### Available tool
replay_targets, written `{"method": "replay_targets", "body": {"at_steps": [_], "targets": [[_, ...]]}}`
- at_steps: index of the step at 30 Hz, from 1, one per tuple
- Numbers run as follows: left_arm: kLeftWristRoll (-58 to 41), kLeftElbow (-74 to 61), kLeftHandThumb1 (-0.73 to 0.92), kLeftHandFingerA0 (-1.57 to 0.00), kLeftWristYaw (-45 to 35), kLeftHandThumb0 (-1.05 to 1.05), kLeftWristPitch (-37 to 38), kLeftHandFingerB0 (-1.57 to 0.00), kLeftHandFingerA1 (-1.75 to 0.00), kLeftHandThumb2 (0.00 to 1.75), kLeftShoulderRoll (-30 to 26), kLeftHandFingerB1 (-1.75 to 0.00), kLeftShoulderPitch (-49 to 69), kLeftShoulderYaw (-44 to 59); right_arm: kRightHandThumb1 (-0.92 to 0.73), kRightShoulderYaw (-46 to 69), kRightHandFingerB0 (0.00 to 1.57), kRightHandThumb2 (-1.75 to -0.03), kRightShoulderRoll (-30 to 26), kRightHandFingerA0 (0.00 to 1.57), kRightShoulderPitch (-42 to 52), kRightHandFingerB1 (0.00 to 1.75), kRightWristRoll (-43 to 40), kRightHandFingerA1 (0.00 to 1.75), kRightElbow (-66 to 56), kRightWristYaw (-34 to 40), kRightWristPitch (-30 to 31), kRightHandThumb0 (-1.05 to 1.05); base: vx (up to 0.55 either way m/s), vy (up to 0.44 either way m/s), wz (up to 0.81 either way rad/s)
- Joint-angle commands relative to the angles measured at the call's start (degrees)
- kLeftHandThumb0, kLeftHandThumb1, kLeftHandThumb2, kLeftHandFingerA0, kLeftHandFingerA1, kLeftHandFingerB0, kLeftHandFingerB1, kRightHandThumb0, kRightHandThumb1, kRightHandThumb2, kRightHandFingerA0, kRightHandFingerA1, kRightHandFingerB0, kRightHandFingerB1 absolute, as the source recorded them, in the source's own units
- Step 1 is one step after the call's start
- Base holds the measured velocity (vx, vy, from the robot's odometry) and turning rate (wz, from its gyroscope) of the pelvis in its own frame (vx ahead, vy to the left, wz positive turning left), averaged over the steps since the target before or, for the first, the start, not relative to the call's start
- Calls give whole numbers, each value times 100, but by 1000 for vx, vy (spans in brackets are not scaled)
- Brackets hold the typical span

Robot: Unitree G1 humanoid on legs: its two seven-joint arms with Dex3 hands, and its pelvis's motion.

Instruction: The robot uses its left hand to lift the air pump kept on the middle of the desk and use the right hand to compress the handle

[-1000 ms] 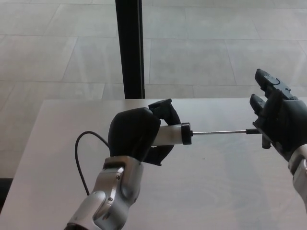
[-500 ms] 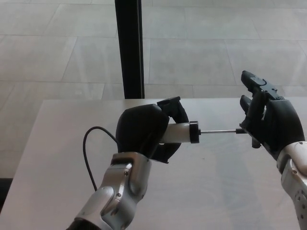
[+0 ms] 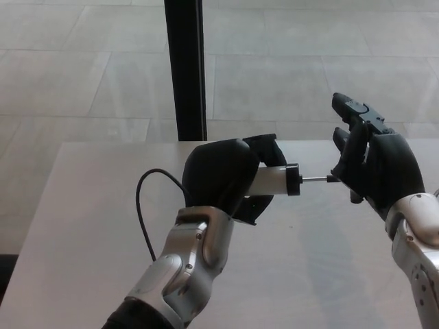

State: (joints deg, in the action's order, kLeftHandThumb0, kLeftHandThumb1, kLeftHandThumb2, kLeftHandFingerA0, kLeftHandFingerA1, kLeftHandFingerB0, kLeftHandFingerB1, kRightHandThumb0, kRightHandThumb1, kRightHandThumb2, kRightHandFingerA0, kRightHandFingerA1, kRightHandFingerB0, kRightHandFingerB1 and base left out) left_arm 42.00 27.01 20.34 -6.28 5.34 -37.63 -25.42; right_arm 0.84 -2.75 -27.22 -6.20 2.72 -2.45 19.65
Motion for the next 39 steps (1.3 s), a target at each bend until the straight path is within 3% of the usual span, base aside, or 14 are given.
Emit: {"method": "replay_targets", "body": {"at_steps": [1, 4, 9, 12, 13, 18, 19, 20, 21, 22, 23, 35, 37, 39], "targets": [[41, 102, 67, -92, -57, -21, -231, -85, -137, 84, 114, -102, -203, -74, -86, -29, 12, -132, -24, 1, -73, 17, 120, 11, 5, 34, 43, -97, 0, 0, 0], [72, 238, 67, -95, 42, -23, -156, -88, -127, 80, 93, -94, -264, -130, -86, -13, 11, -131, -15, 3, -77, 17, 126, 11, -28, 46, 62, -97, 0, 0, 0], [202, 418, 76, -89, -8, -30, -496, -81, -155, 63, 211, -98, -404, -263, -80, 8, 15, -129, 25, 0, -96, 21, 152, 14, -15, 90, 31, -93, 0, 0, 0], [243, 537, 75, -87, 44, -32, -679, -79, -151, 62, 284, -81, -511, -301, -81, 52, 12, -126, 61, 8, -122, 24, 143, 17, -6, 131, 66, -93, 0, 0, 0], [227, 585, 71, -88, 73, -30, -666, -81, -156, 61, 301, -79, -554, -297, -82, 62, 16, -129, 76, 0, -134, 25, 156, 15, 13, 160, 38, -92, 0, 0, 0], [320, 852, 65, -93, 246, -26, -872, -82, -157, 66, 442, -84, -751, -359, -83, 181, 14, -128, 170, 4, -222, 21, 117, 15, 140, 277, 30, -95, 0, 0, 0], [341, 918, 63, -95, 332, -25, -862, -82, -156, 68, 457, -85, -788, -376, -90, 201, 11, -91, 186, 0, -237, 25, 130, 26, 156, 319, 50, -102, 0, 0, 0], [365, 950, 58, -95, 352, -22, -878, -81, -155, 68, 465, -83, -816, -402, -81, 220, 12, -127, 197, 6, -239, 22, 124, 17, 169, 325, 45, -93, 0, 0, 0], [397, 973, 59, -90, 263, -23, -1010, -76, -164, 65, 486, -82, -869, -429, -91, 261, 6, -84, 234, 0, -251, 27, 102, 30, 201, 353, 45, -99, 0, 0, 0], [426, 982, 59, -90, 142, -23, -1165, -76, -164, 65, 507, -82, -918, -449, -91, 301, 6, -84, 274, 0, -266, 27, 77, 30, 234, 388, 50, -99, 0, 0, 0], [405, 962, 58, -91, 86, -24, -1209, -78, -162, 63, 520, -77, -939, -458, -80, 325, 12, -126, 287, 6, -287, 23, 96, 16, 276, 410, 47, -93, 0, 0, 0], [402, 901, 59, -86, -358, -25, -1895, -77, -163, 60, 601, -74, -1174, -544, -88, 371, 12, -132, 273, 0, -358, 16, 99, 6, 788, 229, -813, -101, 0, 0, 0], [387, 842, 56, -85, -341, -25, -1986, -76, -163, 59, 625, -65, -1152, -503, -86, 209, 12, -130, 210, 7, -280, 32, 391, 12, 815, 312, -1352, -95, 0, 0, 0], [356, 872, 53, -92, -135, -26, -1889, -77, -164, 60, 634, -96, -1177, -439, -80, 101, 12, -126, 120, 4, -269, 31, 636, 20, 932, 382, -1995, -90, 0, 0, 0]]}}
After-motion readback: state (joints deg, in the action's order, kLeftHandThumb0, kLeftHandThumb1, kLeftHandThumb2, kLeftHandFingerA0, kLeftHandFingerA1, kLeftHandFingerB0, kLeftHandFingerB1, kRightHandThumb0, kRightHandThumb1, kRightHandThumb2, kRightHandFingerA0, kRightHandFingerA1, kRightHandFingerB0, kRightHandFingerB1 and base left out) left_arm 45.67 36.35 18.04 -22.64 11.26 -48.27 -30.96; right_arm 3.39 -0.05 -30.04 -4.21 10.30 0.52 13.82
